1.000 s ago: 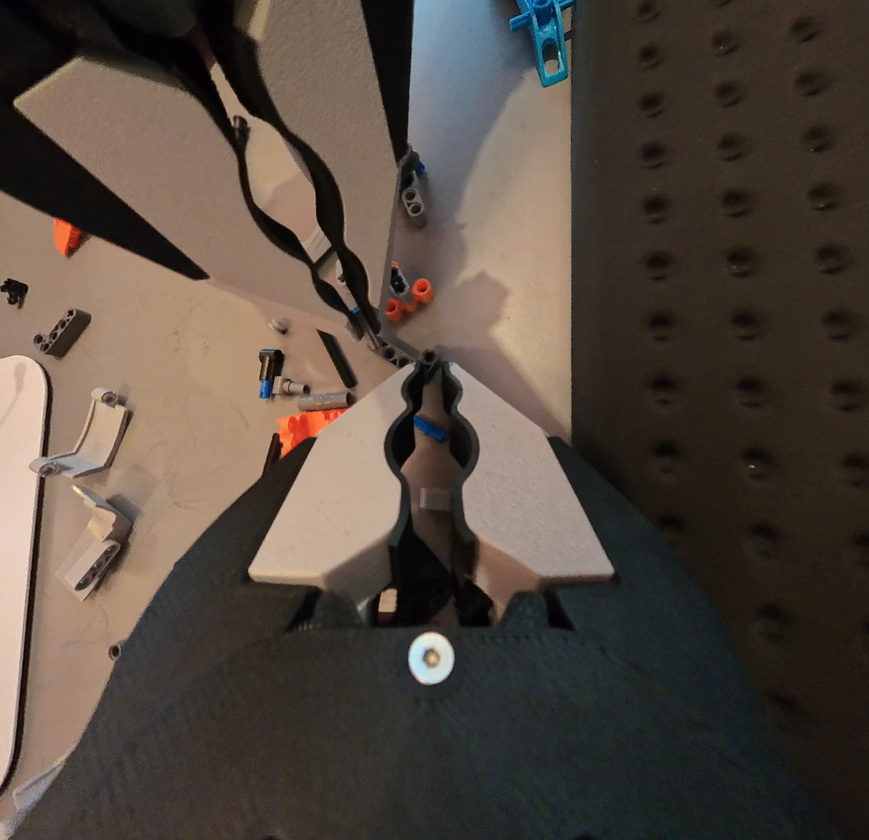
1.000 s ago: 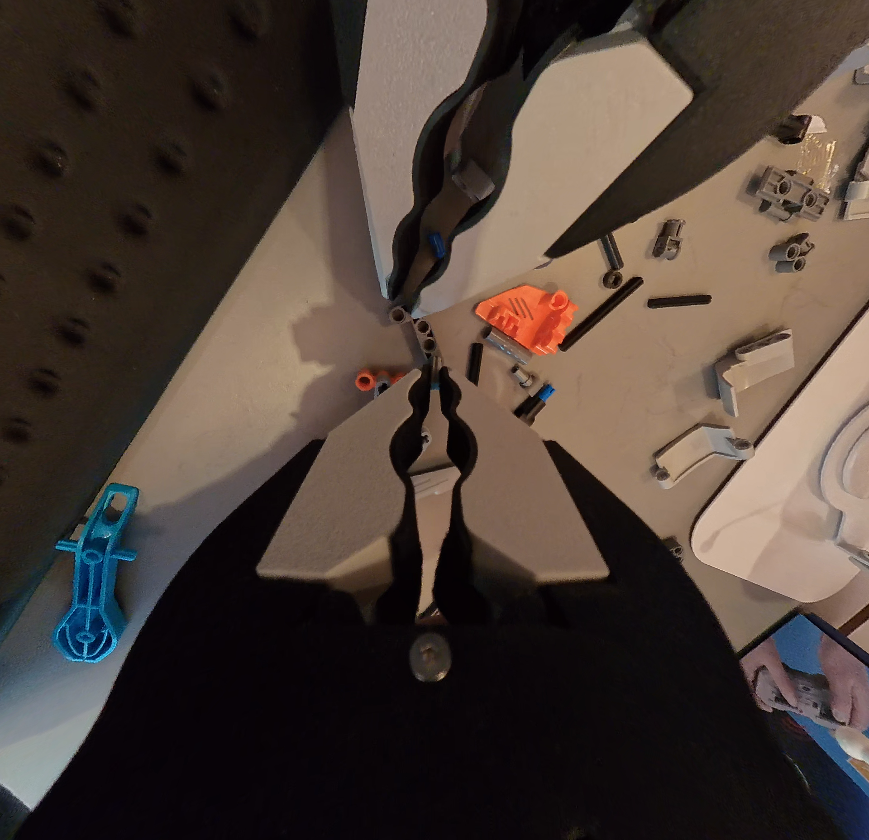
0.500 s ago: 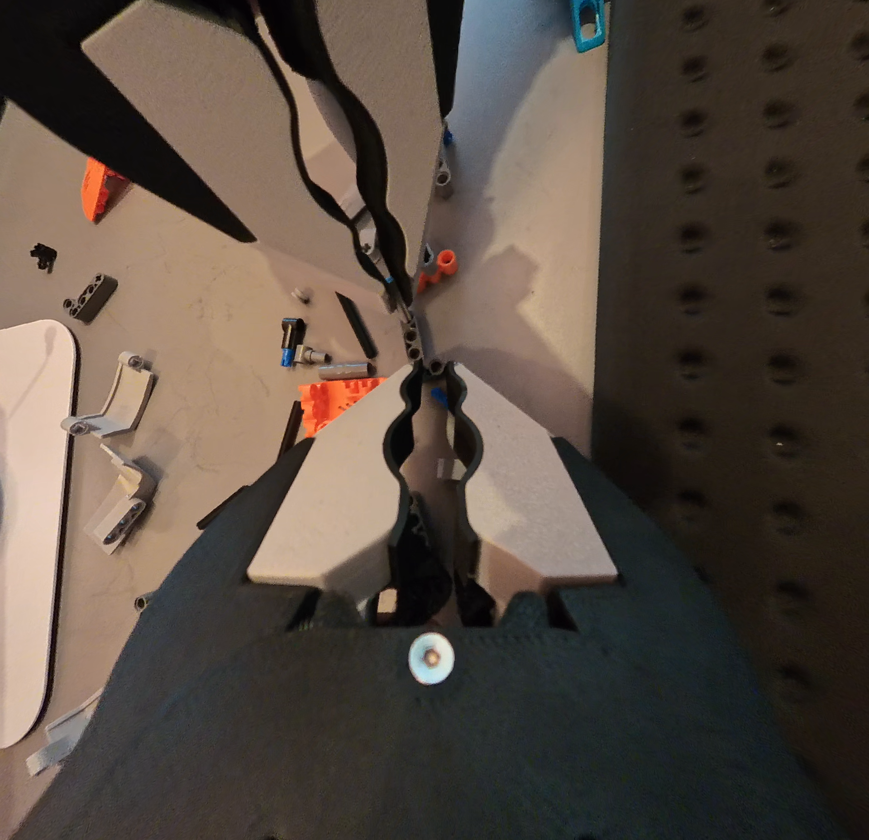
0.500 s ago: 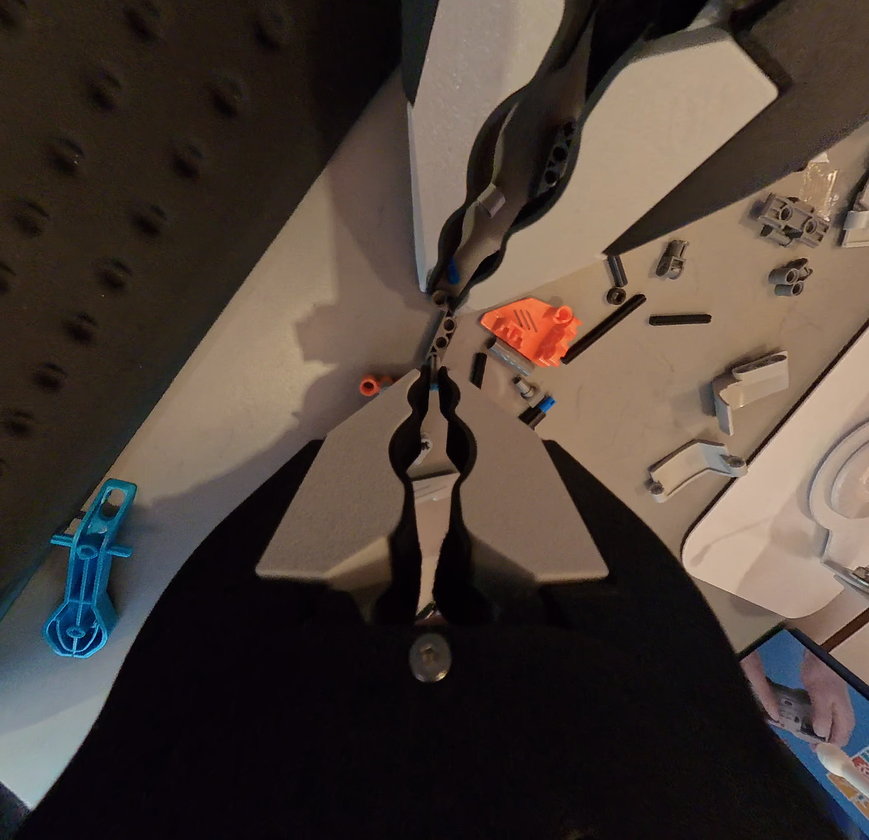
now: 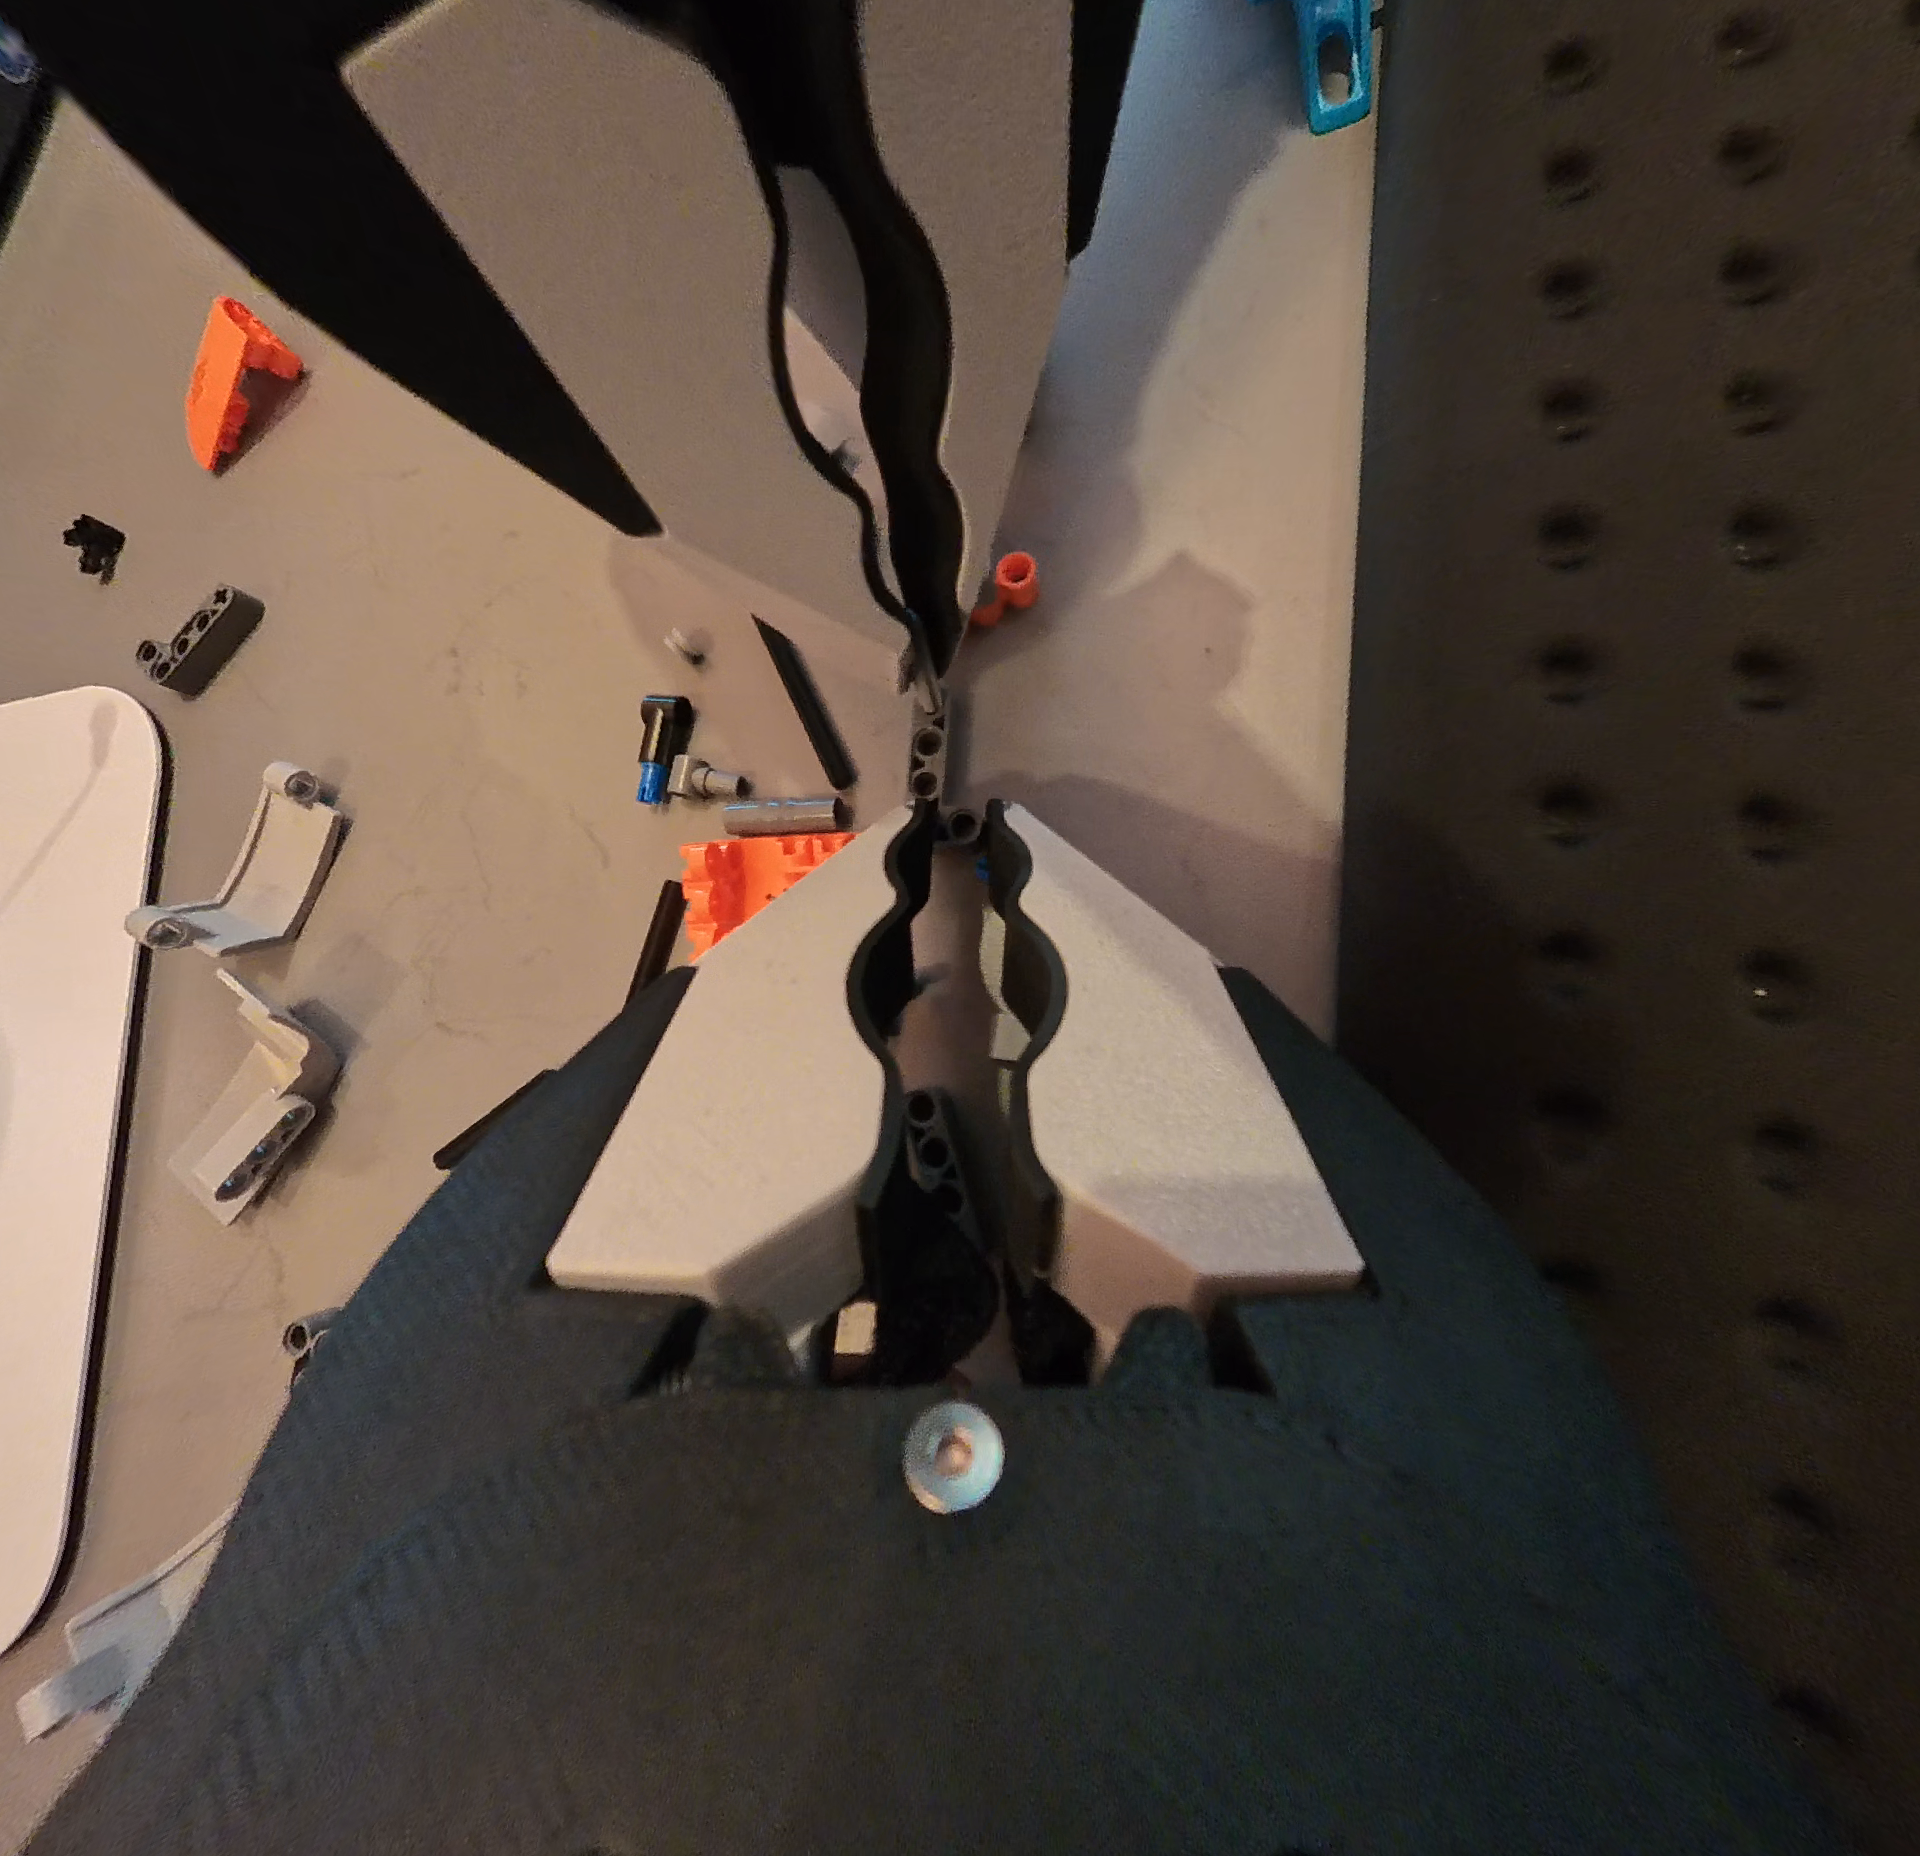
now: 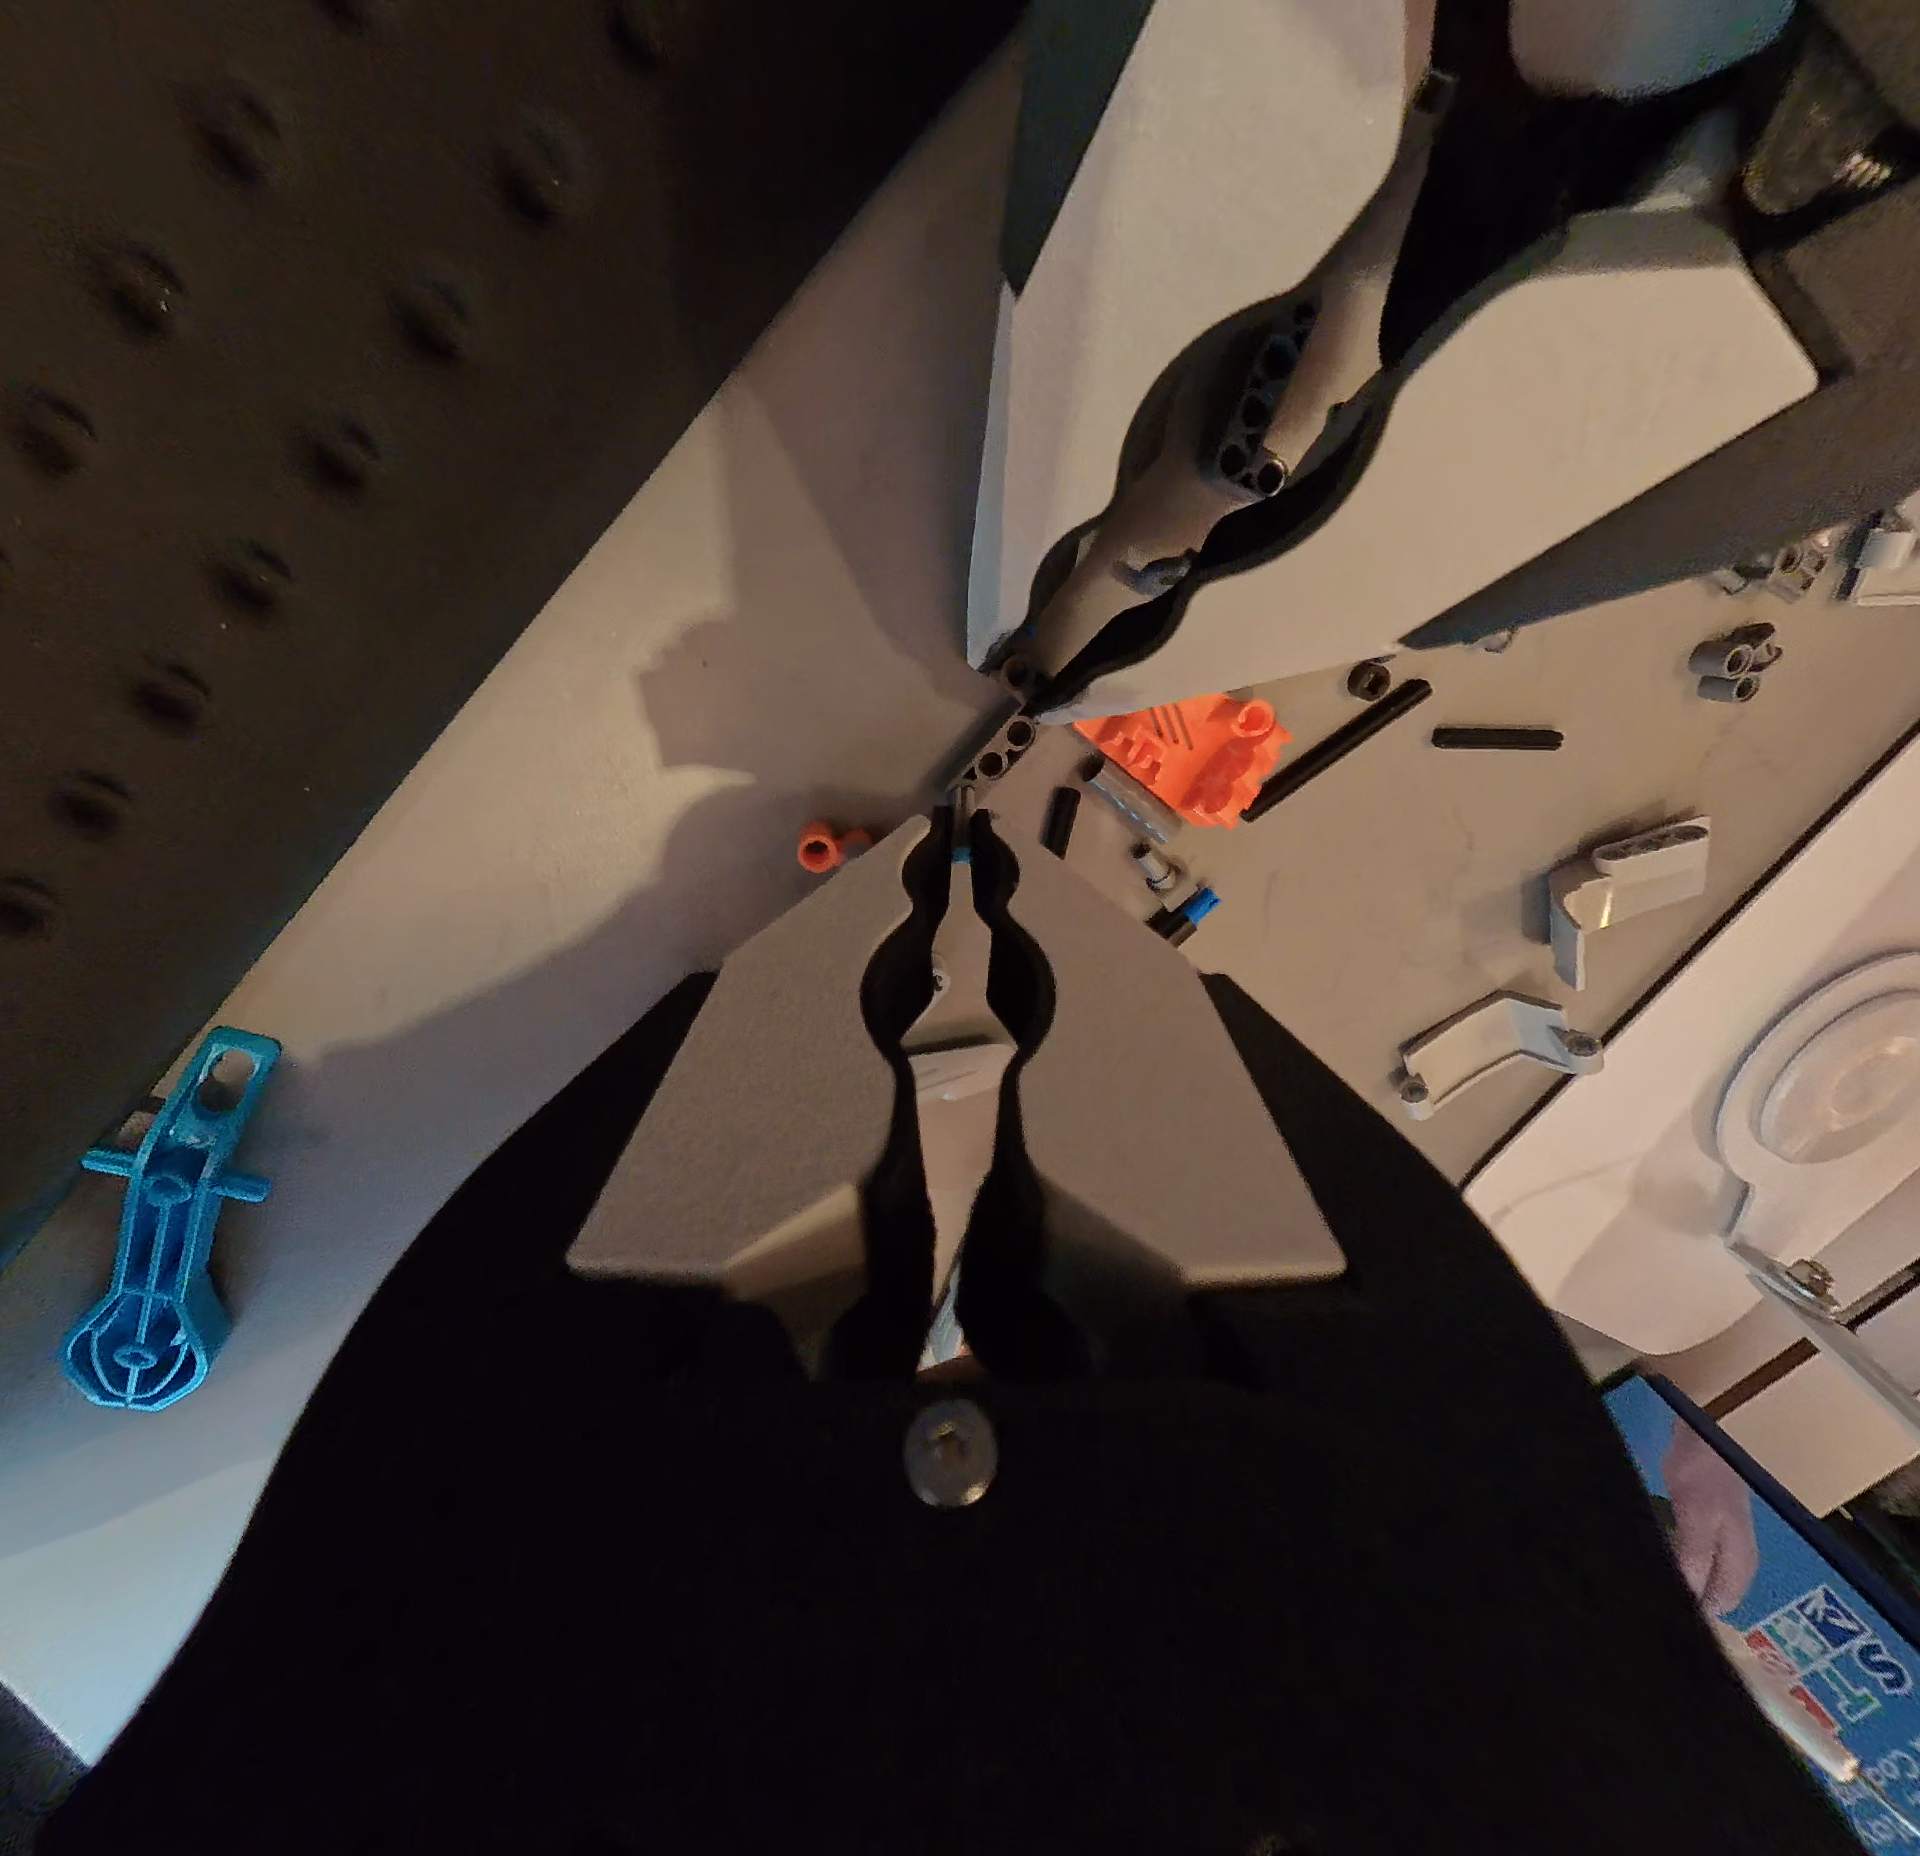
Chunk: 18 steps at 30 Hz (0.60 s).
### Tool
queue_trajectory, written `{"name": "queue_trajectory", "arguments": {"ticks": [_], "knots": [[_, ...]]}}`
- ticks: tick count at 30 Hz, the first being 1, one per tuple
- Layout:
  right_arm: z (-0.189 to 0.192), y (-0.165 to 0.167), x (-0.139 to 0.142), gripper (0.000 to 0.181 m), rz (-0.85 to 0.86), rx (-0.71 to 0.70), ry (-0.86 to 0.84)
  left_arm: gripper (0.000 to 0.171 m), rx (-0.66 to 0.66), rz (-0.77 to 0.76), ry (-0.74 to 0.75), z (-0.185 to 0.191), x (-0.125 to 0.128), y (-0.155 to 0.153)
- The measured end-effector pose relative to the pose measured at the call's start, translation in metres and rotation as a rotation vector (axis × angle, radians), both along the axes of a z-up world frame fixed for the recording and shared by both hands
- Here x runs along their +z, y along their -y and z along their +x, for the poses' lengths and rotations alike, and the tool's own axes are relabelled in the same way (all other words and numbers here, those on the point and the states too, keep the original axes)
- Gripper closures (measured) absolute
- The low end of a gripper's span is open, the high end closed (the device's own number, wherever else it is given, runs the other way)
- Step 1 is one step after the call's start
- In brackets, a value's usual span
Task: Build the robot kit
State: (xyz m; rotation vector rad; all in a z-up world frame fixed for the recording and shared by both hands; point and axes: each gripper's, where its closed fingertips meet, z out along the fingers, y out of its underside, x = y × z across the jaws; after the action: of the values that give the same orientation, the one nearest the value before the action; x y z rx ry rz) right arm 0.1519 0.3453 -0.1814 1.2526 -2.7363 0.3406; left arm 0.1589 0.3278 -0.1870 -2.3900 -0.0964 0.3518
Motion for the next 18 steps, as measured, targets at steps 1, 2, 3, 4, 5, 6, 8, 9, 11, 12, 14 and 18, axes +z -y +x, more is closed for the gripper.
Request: {"name": "queue_trajectory", "arguments": {"ticks": [1, 2, 3, 4, 5, 6, 8, 9, 11, 12, 14, 18], "knots": [[0.0000, -0.0001, 0.0000, 0.180, 0.005, 0.002, -0.006, 0.163, 0.000, 0.003, 0.004, -0.0001, 0.0000, 0.0000], [0.0001, -0.0002, -0.0001, 0.180, 0.010, 0.005, -0.012, 0.163, 0.001, 0.005, 0.008, -0.0003, 0.0001, -0.0001], [0.0004, -0.0001, -0.0002, 0.180, 0.017, 0.009, -0.017, 0.163, 0.001, 0.007, 0.009, -0.0006, 0.0001, -0.0001], [0.0006, 0.0000, -0.0003, 0.180, 0.024, 0.014, -0.020, 0.163, 0.001, 0.009, 0.011, -0.0007, 0.0001, -0.0001], [0.0006, 0.0001, -0.0003, 0.181, 0.031, 0.017, -0.019, 0.163, 0.000, 0.013, 0.015, -0.0007, 0.0001, -0.0001], [0.0007, 0.0001, -0.0005, 0.181, 0.036, 0.019, -0.013, 0.163, 0.001, 0.018, 0.021, -0.0007, 0.0001, -0.0001], [0.0008, 0.0000, -0.0007, 0.180, 0.045, 0.019, 0.006, 0.163, 0.002, 0.027, 0.036, -0.0007, 0.0002, -0.0002], [0.0009, 0.0000, -0.0008, 0.181, 0.048, 0.020, 0.014, 0.163, 0.001, 0.031, 0.040, -0.0007, 0.0002, -0.0003], [0.0011, 0.0002, -0.0011, 0.181, 0.056, 0.020, 0.029, 0.163, 0.002, 0.039, 0.051, -0.0009, 0.0003, -0.0003], [0.0013, 0.0003, -0.0012, 0.181, 0.058, 0.022, 0.036, 0.163, 0.002, 0.042, 0.056, -0.0009, 0.0003, -0.0003], [0.0016, 0.0007, -0.0018, 0.181, 0.062, 0.020, 0.049, 0.163, 0.003, 0.050, 0.067, -0.0010, 0.0004, -0.0004], [0.0021, 0.0014, -0.0041, 0.180, 0.057, 0.005, 0.083, 0.164, 0.006, 0.059, 0.080, -0.0013, 0.0004, -0.0004]]}}
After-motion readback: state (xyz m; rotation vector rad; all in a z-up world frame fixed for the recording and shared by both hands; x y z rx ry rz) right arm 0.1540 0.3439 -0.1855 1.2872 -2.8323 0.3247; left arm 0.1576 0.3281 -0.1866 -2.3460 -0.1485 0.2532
